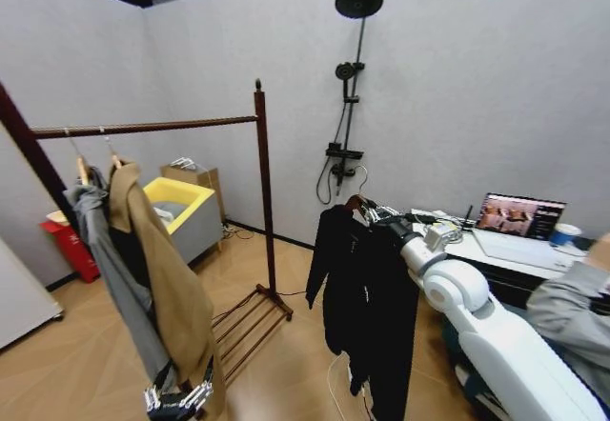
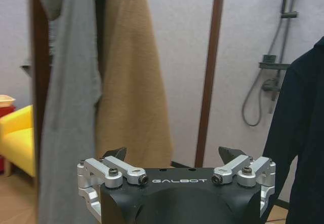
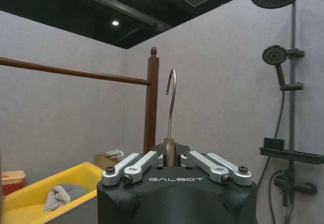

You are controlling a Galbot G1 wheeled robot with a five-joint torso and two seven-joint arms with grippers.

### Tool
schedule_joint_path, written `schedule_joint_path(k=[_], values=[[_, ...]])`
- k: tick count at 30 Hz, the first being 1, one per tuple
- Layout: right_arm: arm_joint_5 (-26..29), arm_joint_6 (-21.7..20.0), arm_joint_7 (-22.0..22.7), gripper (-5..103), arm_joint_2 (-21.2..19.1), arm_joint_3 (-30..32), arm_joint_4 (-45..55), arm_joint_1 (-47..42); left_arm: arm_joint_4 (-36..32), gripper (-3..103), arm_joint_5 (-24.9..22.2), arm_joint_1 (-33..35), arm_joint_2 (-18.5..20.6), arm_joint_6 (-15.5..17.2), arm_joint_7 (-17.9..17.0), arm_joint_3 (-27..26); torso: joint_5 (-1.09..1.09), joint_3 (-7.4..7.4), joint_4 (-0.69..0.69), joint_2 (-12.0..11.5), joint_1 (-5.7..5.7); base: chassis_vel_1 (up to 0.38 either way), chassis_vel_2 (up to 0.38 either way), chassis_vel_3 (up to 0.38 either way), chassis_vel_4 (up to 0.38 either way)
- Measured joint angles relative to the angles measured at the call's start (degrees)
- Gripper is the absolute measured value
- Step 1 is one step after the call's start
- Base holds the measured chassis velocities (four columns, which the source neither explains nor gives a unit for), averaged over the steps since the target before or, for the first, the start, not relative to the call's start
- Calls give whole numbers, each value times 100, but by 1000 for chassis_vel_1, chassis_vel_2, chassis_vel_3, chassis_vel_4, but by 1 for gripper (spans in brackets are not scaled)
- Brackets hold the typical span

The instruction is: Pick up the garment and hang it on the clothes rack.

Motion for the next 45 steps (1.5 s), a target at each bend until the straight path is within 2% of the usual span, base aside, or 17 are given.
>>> schedule_joint_path(k=[32,36,45], values=[[-339,-8,146,9,227,57,-19,-186,0,100,0,0,-1,0,0,-1,0,0,2,0,0,119,117,115,108],[-386,-8,2,9,269,31,-33,-220,0,100,0,0,0,0,0,0,0,0,-3,0,0,0,0,0,0],[-518,-4,-90,9,315,-67,1,-251,0,100,0,0,0,0,0,0,0,-1,-1,1,-2,-36,53,54,-34]])
